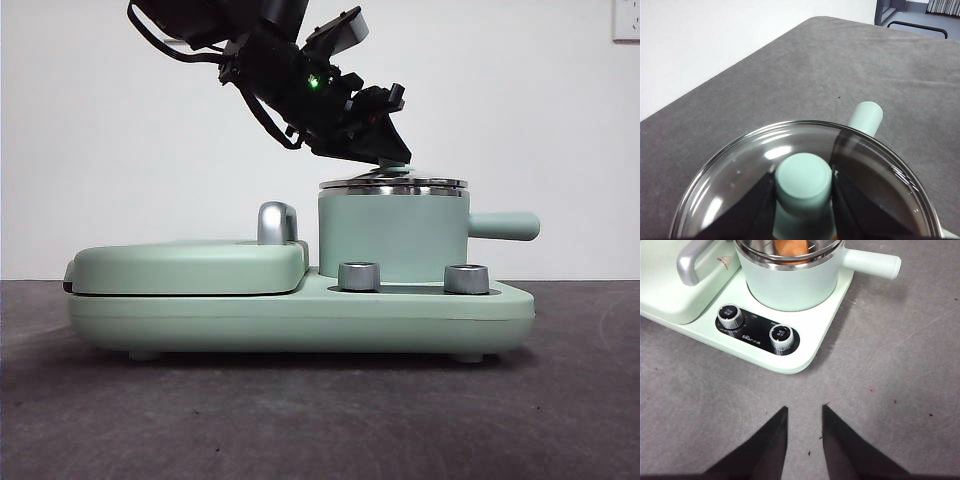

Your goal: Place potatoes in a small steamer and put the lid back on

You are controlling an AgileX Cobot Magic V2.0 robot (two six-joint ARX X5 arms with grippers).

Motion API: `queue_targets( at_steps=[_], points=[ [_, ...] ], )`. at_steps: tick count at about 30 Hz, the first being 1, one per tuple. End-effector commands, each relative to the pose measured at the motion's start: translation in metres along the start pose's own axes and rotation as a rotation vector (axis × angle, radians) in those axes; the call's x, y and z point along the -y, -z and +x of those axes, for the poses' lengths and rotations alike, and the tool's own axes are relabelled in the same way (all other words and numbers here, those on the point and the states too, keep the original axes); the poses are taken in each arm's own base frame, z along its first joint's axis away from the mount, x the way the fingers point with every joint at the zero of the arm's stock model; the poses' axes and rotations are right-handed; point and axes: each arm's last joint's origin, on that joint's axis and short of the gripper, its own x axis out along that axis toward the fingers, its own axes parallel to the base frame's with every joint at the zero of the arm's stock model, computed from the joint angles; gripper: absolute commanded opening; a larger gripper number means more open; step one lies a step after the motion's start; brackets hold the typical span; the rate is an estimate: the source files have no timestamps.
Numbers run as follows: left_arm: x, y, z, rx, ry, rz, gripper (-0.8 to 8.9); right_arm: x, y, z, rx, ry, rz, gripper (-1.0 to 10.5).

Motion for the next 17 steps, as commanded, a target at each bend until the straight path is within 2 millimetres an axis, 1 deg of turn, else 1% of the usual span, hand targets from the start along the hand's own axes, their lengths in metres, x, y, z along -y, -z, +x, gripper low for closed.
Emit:
queue_targets(
  at_steps=[1, 8, 17],
  points=[
    [0.0008, -0.0006, 0.0067, -0.004, 0.005, 0.009, 0.12, -0.0007, -0.0027, -0.0006, 0.012, -0.002, 0.007, 1.0],
    [0.0058, -0.0011, 0.0080, -0.011, 0.017, 0.011, 0.12, -0.0007, -0.0027, -0.0005, 0.012, 0.000, 0.007, 1.0],
    [0.0059, -0.0026, 0.0077, -0.013, 0.019, 0.010, 0.12, -0.0007, -0.0027, -0.0005, 0.012, -0.001, 0.007, 1.0]
  ],
)
